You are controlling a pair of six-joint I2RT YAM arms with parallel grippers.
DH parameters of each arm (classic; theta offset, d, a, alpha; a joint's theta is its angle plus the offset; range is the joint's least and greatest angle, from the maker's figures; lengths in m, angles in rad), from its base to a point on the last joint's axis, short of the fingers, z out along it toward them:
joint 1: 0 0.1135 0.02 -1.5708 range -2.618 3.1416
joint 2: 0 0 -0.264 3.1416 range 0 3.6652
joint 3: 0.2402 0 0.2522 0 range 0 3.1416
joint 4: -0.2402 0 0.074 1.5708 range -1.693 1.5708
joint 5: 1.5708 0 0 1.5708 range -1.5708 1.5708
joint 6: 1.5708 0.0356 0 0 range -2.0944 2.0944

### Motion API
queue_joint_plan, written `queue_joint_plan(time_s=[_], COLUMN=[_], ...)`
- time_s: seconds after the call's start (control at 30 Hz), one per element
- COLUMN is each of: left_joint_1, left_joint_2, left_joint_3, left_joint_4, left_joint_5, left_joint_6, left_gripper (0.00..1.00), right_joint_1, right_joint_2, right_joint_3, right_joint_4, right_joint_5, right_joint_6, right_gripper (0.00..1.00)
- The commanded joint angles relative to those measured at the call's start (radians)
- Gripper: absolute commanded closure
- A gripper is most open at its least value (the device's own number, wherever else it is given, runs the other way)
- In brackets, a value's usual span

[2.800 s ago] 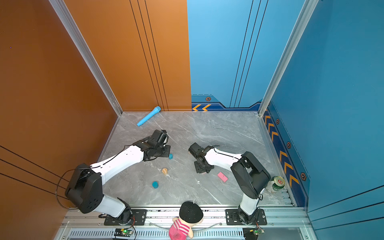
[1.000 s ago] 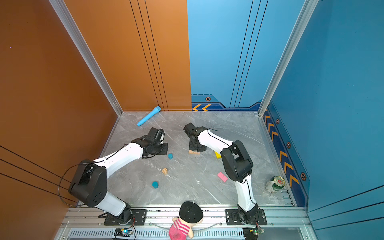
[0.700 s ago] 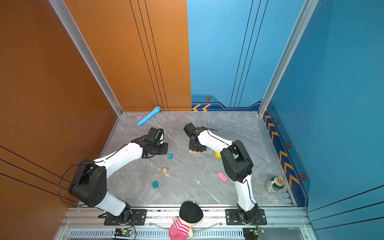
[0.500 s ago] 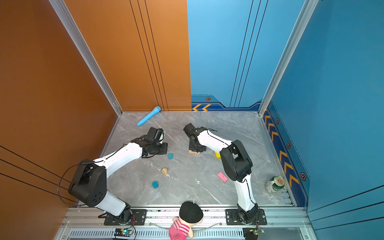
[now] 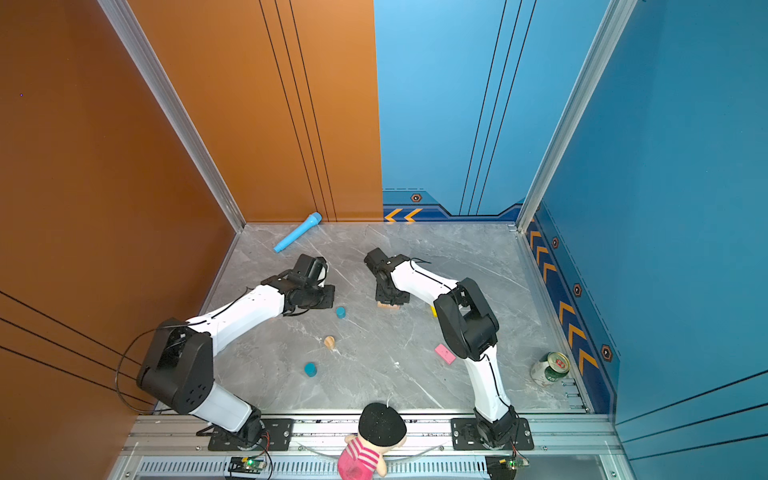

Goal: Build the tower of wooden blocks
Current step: 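Lower the pink block onto the wooden blocks with the right gripper, then open the right gripper and release the pink block on the wooden blocks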

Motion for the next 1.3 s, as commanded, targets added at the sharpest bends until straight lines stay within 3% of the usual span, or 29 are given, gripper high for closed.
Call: queue_joint_plan(time_s=[0.0,0.73,1.27], left_joint_1=[0.012,0.020,0.022], left_joint_2=[-0.002,-0.011,-0.016], left_joint_3=[-0.007,-0.039,-0.041], left_joint_4=[0.007,0.007,0.007], left_joint_5=[0.018,0.021,0.024], left_joint_6=[0.015,0.016,0.015], left_gripper=[1.00,1.00,1.00], right_joint_1=[0.004,0.006,0.003], right_joint_2=[0.003,0.014,0.012], right_joint_3=[0.018,0.024,0.021], right_joint_4=[-0.010,-0.010,-0.018], right_joint_5=[0.004,0.000,0.015], right_joint_6=[0.019,0.021,0.023], right_gripper=[0.82,0.60,0.57])
